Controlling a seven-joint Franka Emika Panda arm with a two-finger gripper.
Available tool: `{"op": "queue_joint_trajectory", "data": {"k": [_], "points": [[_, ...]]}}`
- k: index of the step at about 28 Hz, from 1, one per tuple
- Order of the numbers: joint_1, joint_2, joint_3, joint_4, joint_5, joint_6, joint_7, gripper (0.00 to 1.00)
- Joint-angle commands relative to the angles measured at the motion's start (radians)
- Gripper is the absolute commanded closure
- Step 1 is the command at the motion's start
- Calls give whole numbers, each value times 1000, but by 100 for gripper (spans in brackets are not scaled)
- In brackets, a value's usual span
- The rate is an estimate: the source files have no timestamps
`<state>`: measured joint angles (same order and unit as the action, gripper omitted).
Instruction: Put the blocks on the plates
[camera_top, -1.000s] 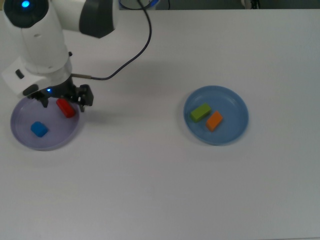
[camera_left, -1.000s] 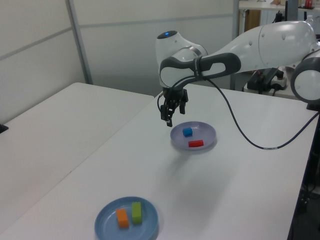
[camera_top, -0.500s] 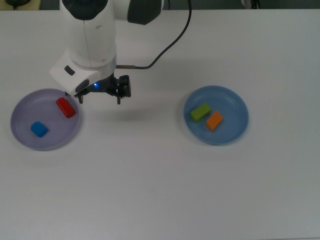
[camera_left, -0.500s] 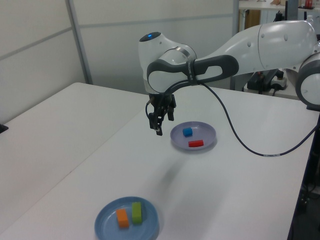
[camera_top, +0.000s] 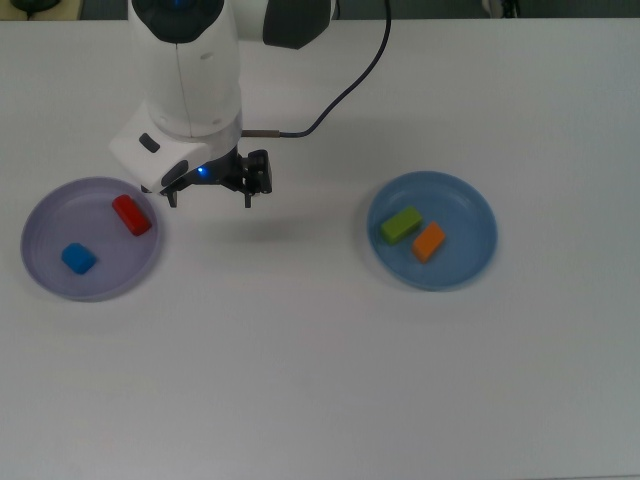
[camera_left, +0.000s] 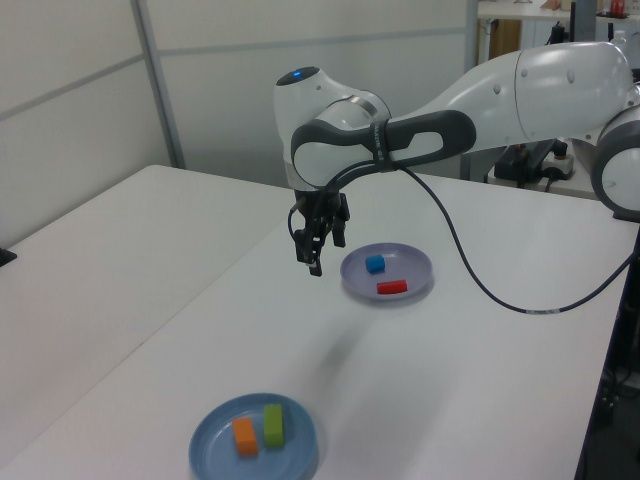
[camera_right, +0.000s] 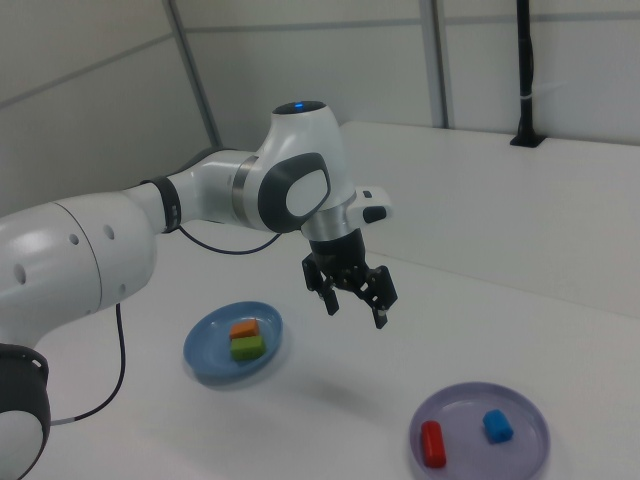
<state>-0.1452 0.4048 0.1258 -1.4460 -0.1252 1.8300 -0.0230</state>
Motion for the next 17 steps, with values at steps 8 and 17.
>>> {"op": "queue_joint_trajectory", "data": {"k": [8,17], "points": [[2,-24,-17,-16,58,-38,-3,0],[4,-27,-15,-16,47,-40,-5,0]]}}
